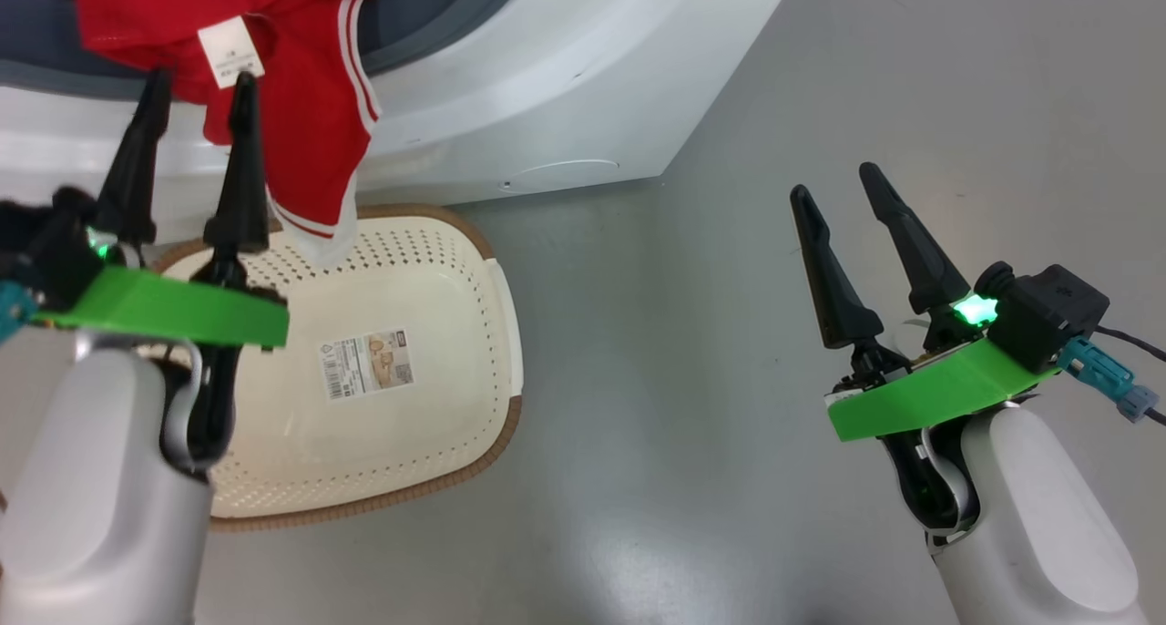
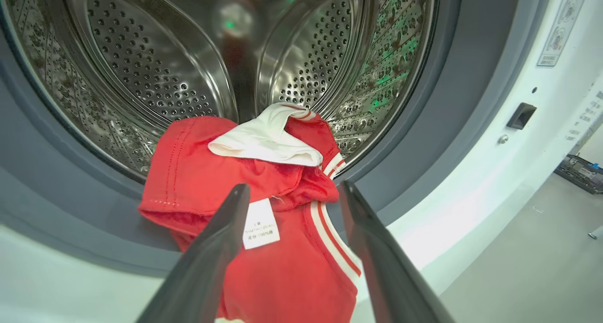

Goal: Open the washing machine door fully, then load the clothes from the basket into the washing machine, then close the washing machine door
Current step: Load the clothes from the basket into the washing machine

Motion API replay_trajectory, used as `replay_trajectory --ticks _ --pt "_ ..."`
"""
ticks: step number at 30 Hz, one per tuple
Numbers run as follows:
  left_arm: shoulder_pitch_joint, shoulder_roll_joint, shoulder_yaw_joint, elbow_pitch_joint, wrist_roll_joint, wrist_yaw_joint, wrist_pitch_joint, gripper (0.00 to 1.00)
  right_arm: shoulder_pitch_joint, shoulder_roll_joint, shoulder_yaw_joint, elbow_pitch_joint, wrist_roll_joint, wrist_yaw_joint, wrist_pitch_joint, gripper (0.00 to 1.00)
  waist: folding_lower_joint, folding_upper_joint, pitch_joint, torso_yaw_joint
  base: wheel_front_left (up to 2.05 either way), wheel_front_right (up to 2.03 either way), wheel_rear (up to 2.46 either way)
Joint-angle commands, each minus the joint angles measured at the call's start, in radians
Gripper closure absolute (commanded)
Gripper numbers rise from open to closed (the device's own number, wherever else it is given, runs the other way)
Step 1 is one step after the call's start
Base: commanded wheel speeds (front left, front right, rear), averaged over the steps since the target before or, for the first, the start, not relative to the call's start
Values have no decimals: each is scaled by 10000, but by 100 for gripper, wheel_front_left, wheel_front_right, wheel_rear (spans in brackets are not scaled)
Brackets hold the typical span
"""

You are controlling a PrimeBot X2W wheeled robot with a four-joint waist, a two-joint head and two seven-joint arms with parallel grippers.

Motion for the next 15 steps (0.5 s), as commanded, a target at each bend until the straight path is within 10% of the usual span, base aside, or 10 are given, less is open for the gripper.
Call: replay_trajectory --ticks 1,15 --pt "380 445 418 -565 132 83 -79 0 289 -47 180 -260 -28 16 -48 0 0 0 12 63 0 0 0" --pt "3093 53 1505 -2745 257 159 -80 0 327 -112 9 -369 -52 16 -48 0 0 0 -13 267 0 0 0"
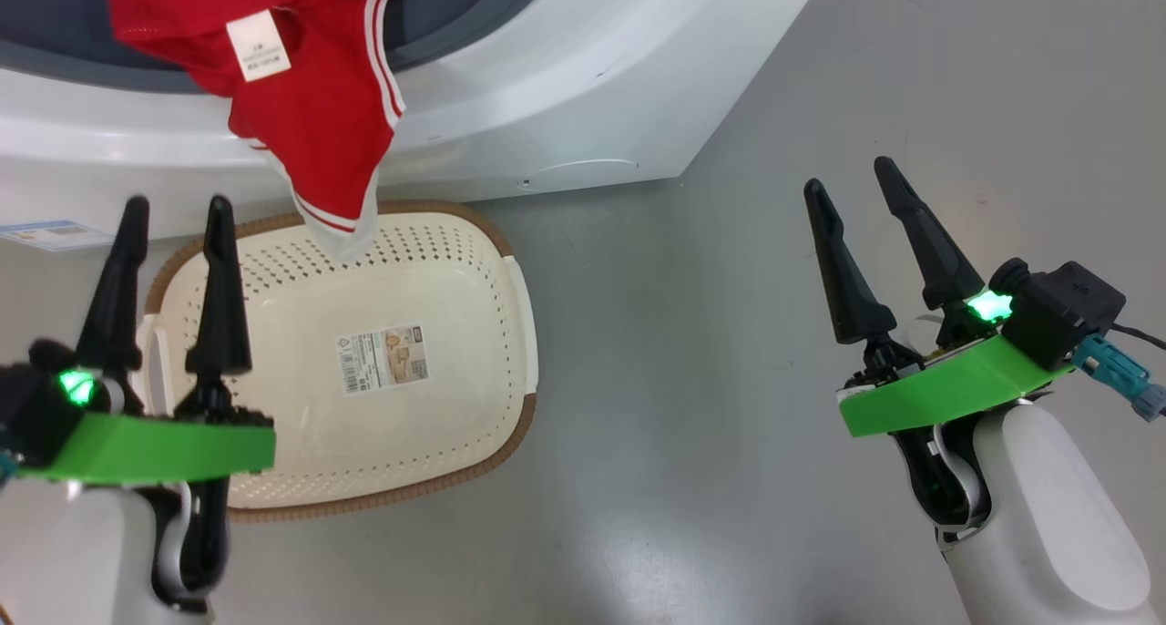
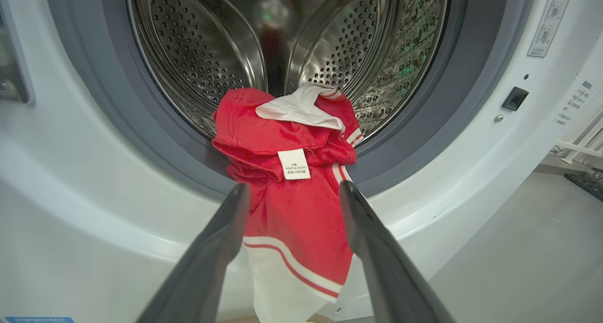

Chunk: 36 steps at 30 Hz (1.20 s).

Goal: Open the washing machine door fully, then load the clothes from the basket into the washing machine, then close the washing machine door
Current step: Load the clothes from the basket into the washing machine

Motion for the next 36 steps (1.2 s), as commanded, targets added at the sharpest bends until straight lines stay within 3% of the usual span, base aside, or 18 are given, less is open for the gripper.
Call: replay_trajectory --ticks 1,25,36 --pt "366 153 438 -446 198 12 -80 0 338 10 115 -283 -49 16 -48 0 0 0 -9 2 0 0 0" --pt "1326 -481 849 -495 945 -351 -80 0 534 -7 -55 -339 -69 16 -48 0 0 0 -104 -19 0 0 0" --pt "753 -267 -19 509 812 -391 -7 0 462 50 -29 -282 -48 16 -48 0 0 0 -63 -72 0 0 0"
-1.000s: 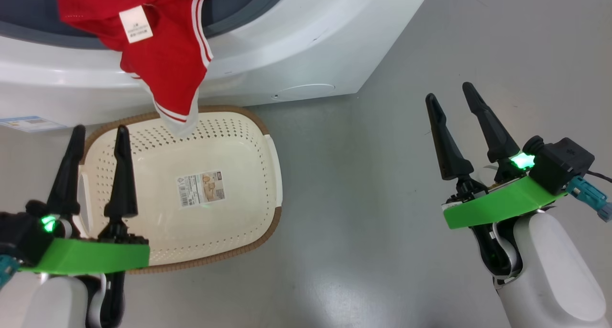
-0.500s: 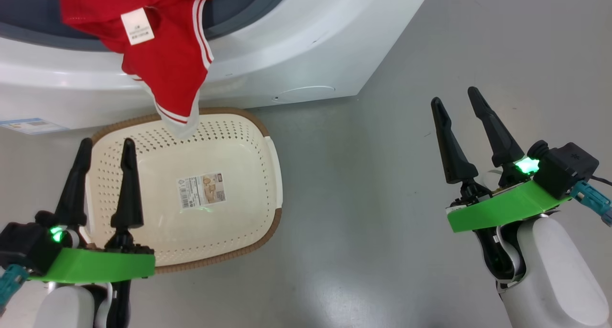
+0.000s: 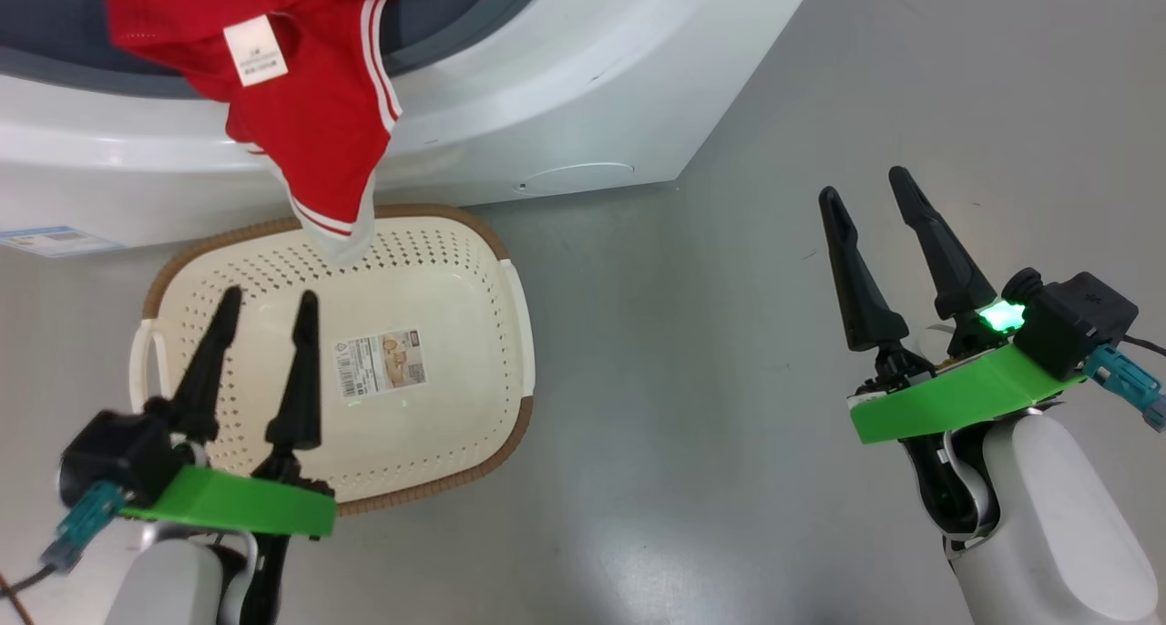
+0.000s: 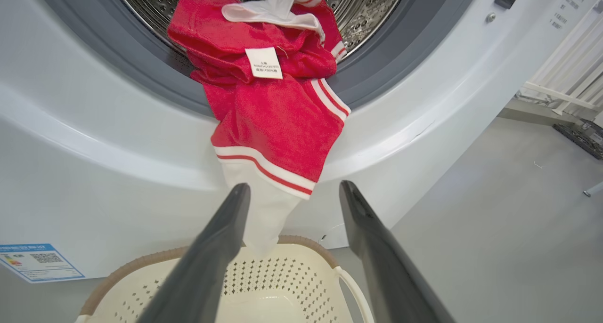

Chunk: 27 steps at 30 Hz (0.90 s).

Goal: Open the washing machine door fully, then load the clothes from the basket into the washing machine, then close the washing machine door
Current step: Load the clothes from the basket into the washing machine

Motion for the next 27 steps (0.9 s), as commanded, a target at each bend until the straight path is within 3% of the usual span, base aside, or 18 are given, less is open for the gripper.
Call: replay_trajectory --ticks 1,9,27 --pt "-442 332 8 206 -99 -29 45 0 219 70 216 -196 -43 16 -48 0 0 0 6 -26 0 0 0" --pt "-2047 625 -1175 2449 -753 -32 583 0 171 195 300 -186 -7 16 -48 0 0 0 36 -259 0 0 0" --pt "-5515 618 -1831 7269 -1547 -34 404 0 138 410 279 -286 -23 16 -48 0 0 0 368 -756 0 0 0"
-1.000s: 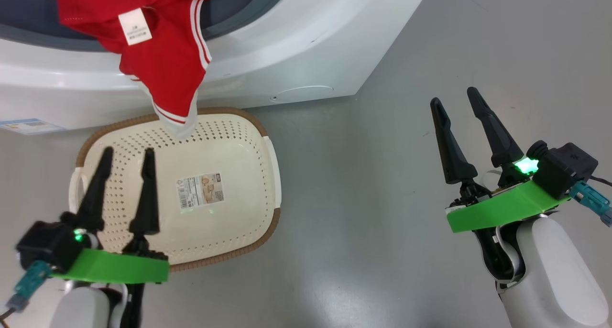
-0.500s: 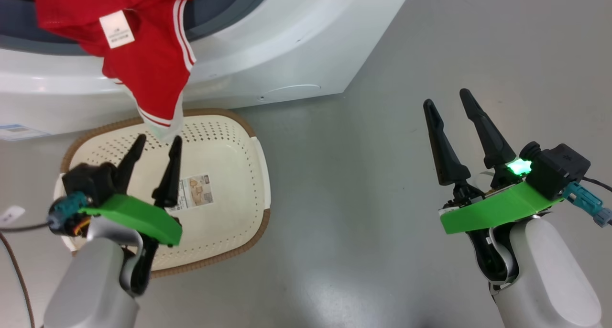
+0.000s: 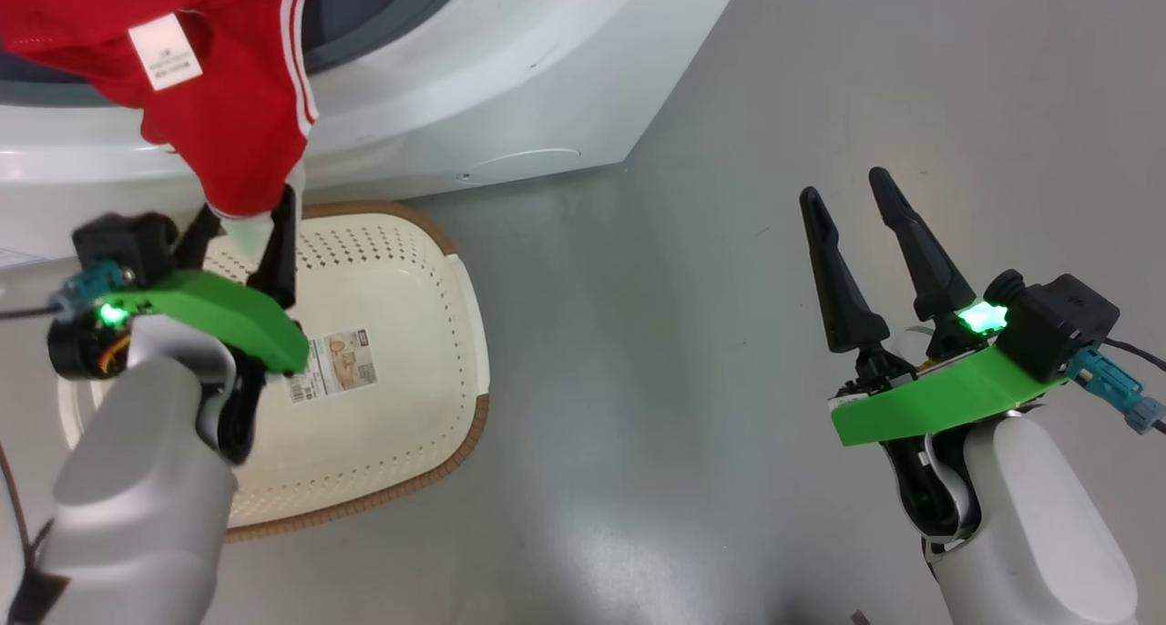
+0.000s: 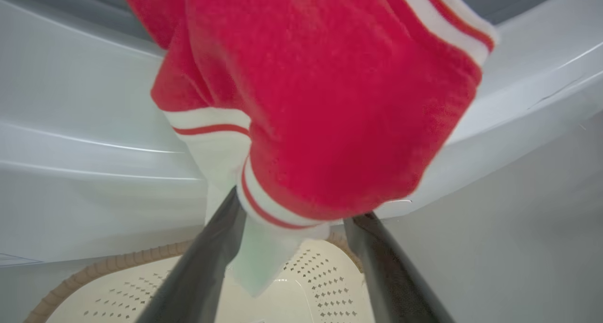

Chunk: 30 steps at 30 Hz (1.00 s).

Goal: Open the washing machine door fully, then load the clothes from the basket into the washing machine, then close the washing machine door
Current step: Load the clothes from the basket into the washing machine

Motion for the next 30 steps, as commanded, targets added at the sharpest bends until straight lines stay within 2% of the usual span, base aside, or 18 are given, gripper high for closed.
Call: replay_trajectory --ticks 1,13,24,25,26,27,28,29,30 --pt "-368 315 181 122 -125 -32 -107 0 140 90 217 -256 -47 16 -48 0 0 0 55 -20 0 0 0" --pt "-2057 255 -135 2030 -723 -32 -369 0 38 98 299 -225 -113 16 -48 0 0 0 173 -51 0 0 0" --pt "-2720 247 -748 2561 -960 -32 -476 0 18 42 366 -195 -135 16 -48 0 0 0 195 39 0 0 0" --pt "-2771 241 -804 2588 -988 -32 -479 4 6 34 371 -189 -131 16 -48 0 0 0 202 45 0 0 0" --pt "-2814 237 -858 2612 -1021 -32 -482 16 -3 28 374 -185 -126 16 -48 0 0 0 211 50 0 0 0" --pt "-2814 237 -858 2612 -1021 -32 -482 16 -3 28 374 -185 -126 16 -48 0 0 0 211 50 0 0 0" --pt "-2849 237 -911 2630 -1058 -32 -484 53 -9 24 374 -187 -120 16 -48 0 0 0 220 54 0 0 0" --pt "-2876 239 -960 2645 -1100 -32 -487 100 -13 24 370 -189 -113 16 -48 0 0 0 227 56 0 0 0" --pt "-2890 233 -1019 2652 -1157 -32 -475 100 -21 24 361 -186 -107 16 -48 0 0 0 235 60 0 0 0"
